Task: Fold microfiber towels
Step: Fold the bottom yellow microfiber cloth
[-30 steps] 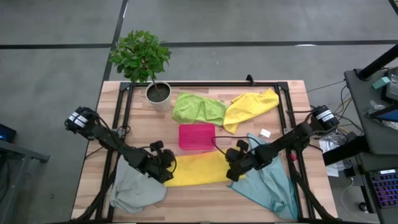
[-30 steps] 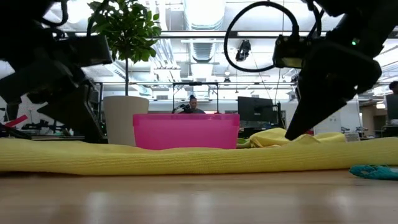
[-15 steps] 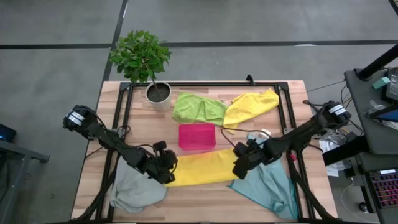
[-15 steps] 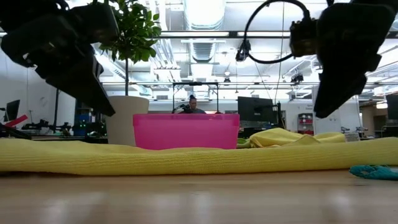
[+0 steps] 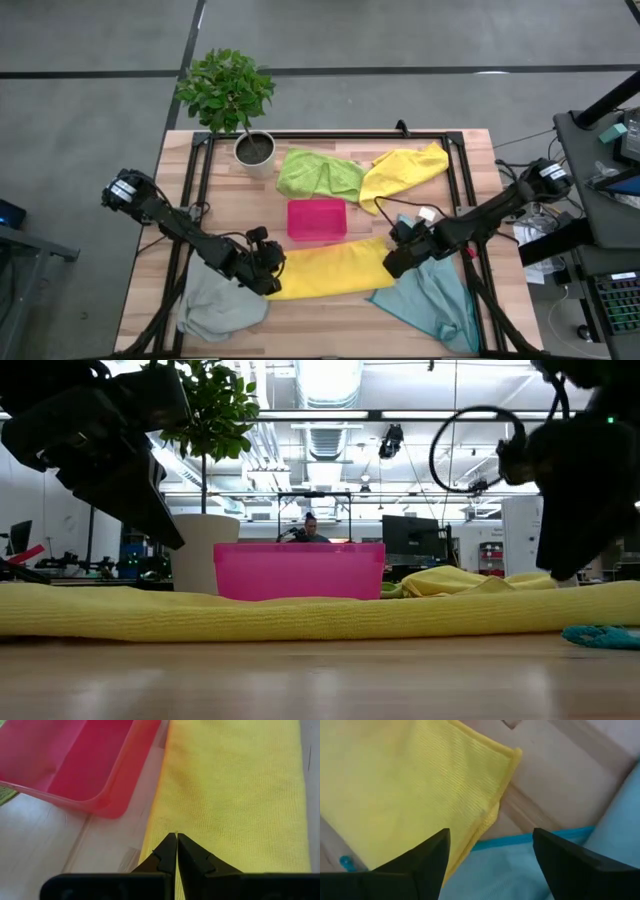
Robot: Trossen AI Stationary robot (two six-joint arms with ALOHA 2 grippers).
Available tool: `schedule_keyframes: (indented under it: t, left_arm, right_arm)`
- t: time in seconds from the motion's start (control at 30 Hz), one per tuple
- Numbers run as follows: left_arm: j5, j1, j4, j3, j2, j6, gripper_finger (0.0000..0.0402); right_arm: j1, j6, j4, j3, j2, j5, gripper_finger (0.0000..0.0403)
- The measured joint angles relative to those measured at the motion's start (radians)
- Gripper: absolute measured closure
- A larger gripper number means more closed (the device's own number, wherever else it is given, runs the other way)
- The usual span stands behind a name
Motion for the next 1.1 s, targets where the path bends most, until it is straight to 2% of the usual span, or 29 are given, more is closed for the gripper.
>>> schedule_keyframes:
  t: [0.27,0.53,1.1]
  left_arm:
    - [-0.001,0.0,0.001,-0.002,0.0,-0.002,0.0402]
    - [-0.003,0.0,0.004,-0.005,0.0,-0.003,0.0402]
    - [-0.011,0.0,0.002,-0.005,0.0,-0.003,0.0402]
  right_arm:
    - [0.0,0.028,0.191,-0.096,0.008,0.0,0.0113]
    - [0.0,0.052,0.288,-0.151,0.008,0.001,0.0113]
    - [0.0,0.049,0.334,-0.16,0.009,0.033,0.0113]
